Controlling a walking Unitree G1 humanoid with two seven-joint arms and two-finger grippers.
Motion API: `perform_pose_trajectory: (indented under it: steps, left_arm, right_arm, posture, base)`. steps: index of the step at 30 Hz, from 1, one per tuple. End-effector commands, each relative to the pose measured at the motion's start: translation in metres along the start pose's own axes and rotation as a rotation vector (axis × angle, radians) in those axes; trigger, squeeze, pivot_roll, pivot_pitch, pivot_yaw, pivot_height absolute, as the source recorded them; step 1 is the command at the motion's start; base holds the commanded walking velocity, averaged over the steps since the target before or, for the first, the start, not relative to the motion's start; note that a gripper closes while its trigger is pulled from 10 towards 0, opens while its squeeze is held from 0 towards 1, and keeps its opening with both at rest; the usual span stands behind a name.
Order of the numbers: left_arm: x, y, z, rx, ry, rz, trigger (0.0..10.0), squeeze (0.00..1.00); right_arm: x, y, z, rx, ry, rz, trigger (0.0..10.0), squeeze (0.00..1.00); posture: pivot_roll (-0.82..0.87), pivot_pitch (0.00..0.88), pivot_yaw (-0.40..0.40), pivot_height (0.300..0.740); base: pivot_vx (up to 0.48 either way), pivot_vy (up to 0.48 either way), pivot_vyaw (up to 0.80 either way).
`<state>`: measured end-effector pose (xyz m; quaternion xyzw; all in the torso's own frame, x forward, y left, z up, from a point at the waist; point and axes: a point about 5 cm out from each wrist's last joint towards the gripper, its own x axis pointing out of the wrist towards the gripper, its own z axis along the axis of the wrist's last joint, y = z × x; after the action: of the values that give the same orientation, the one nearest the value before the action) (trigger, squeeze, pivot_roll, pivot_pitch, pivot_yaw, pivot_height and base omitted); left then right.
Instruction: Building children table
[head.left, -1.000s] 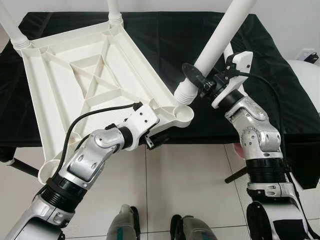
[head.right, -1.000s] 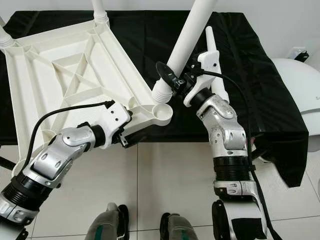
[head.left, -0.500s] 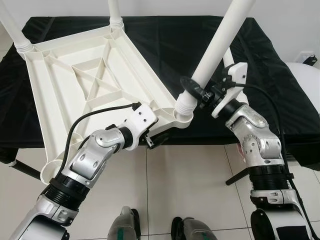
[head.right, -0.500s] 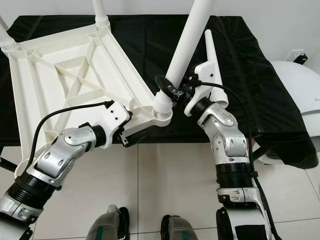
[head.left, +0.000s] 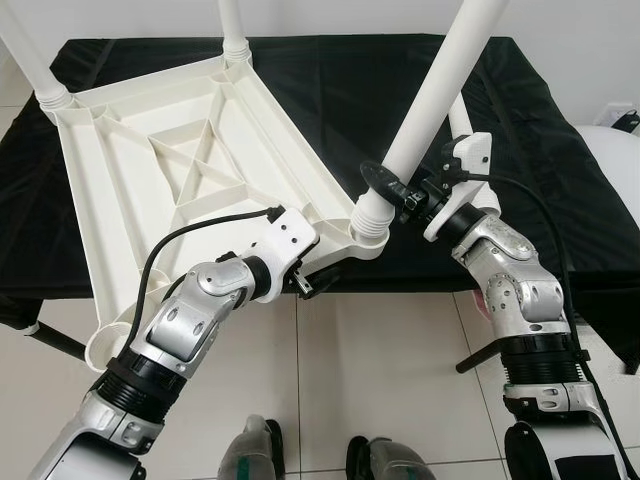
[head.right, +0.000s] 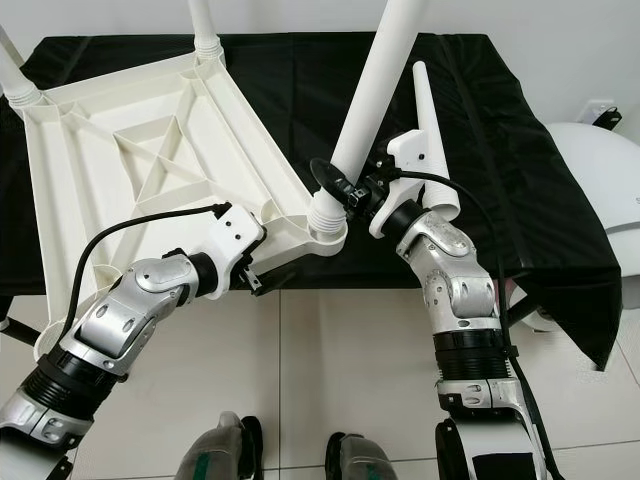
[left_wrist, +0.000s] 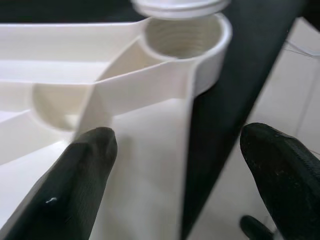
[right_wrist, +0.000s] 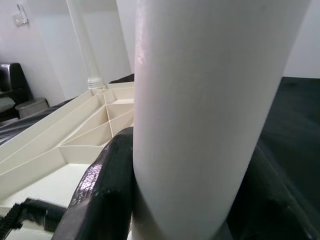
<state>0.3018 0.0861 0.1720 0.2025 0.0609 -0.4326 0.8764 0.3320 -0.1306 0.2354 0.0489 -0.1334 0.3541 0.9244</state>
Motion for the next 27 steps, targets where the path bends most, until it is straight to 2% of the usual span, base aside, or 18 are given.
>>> perform_pose_trajectory:
  steps: [1,11,27]
  left_arm:
    - [-0.002,-0.009,-0.002,-0.014,0.014,-0.110,10.0,0.00]
    - [-0.006,-0.012,0.010,0.001,0.017,-0.167,10.0,0.00]
    - [-0.006,-0.003,-0.005,-0.079,0.121,-0.107,10.0,0.00]
  right_arm:
    - [-0.002,0.002,0.001,-0.016,-0.002,0.010,10.0,0.00]
    - [-0.002,0.001,0.002,-0.016,-0.002,0.009,10.0,0.00]
    - [-0.003,0.003,-0.001,-0.027,0.015,0.027,10.0,0.00]
  posture:
    - [-0.07,0.166,0.007,0.740]
    - [-0.06,0.177,0.013,0.740]
    - [-0.06,0.184,0.009,0.740]
  base:
    - [0.000,0.000,0.00]
    - [0.000,0.000,0.00]
    - [0.000,0.000,0.00]
